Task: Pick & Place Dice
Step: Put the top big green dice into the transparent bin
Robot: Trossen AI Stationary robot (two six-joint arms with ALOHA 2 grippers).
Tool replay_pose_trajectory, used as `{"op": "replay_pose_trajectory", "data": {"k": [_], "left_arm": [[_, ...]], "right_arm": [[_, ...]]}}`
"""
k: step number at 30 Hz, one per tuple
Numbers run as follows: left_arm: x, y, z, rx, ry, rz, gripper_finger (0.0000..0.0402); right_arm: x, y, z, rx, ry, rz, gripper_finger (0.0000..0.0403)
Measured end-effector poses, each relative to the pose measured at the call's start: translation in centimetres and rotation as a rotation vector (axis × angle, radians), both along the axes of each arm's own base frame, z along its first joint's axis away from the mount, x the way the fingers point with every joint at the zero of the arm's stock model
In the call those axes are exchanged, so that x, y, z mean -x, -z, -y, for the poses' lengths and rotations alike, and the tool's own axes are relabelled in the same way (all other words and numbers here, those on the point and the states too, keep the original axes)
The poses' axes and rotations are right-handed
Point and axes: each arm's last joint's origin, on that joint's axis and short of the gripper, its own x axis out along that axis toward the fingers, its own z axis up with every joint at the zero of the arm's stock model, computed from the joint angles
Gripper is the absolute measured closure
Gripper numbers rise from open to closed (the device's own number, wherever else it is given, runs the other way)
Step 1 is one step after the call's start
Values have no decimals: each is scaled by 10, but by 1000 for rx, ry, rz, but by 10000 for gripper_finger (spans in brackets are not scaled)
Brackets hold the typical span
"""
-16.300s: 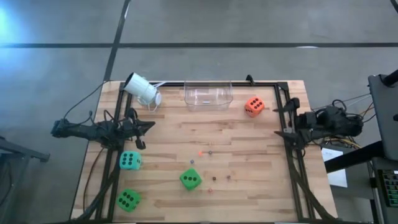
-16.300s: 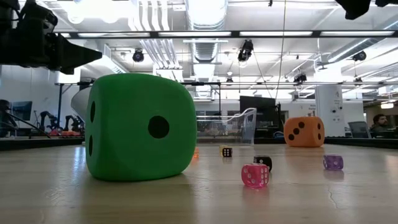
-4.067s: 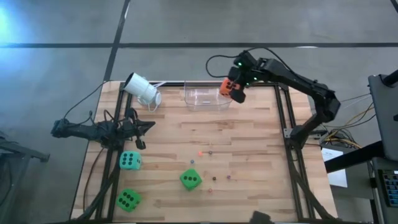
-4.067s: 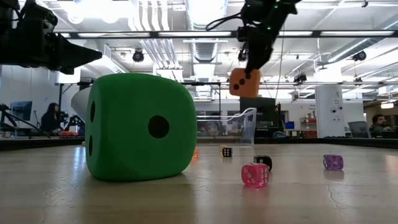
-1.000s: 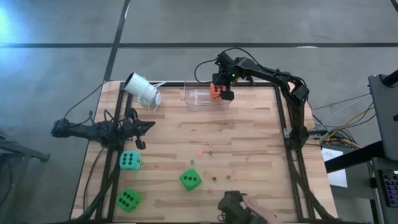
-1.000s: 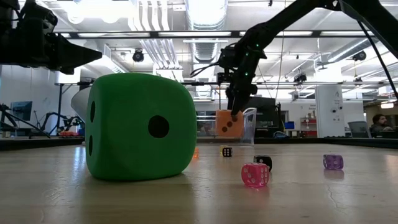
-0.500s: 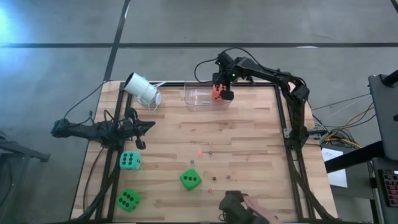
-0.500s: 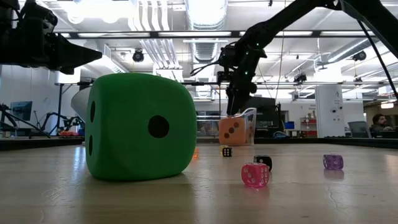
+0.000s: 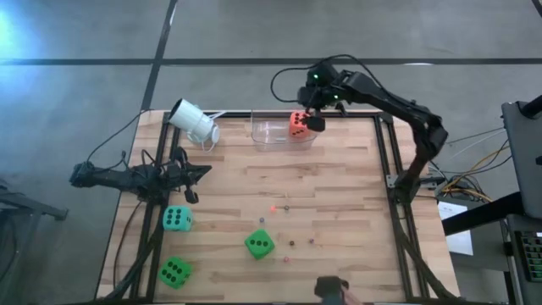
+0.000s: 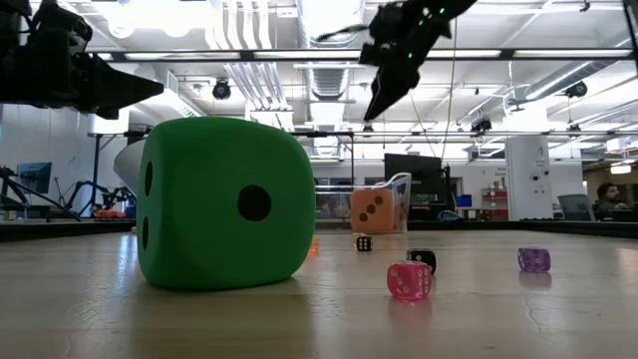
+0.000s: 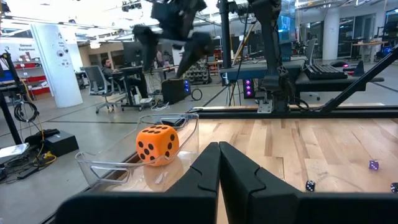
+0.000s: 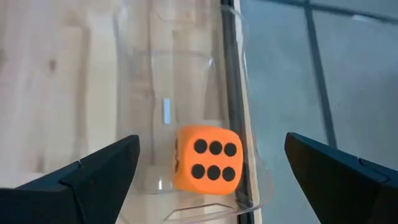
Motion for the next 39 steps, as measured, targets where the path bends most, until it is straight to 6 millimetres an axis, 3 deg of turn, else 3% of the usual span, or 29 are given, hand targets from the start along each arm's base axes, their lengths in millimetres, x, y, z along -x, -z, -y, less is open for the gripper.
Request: {"op": "replay_pose_trajectory", "data": {"k": [8, 22, 28, 39], "left_arm": [[0, 0, 0, 0, 0, 0, 391], [0, 0, 0, 0, 0, 0, 391], [0, 0, 0, 0, 0, 1, 391], [0, -1, 0, 66, 19, 31, 391]], "right_arm": [[25, -15, -53, 28, -69, 80, 3], [60, 11, -115, 103, -170, 334, 3], [71, 27, -132, 128, -224, 393, 3], [96, 34, -142, 80, -175, 447, 3]]}}
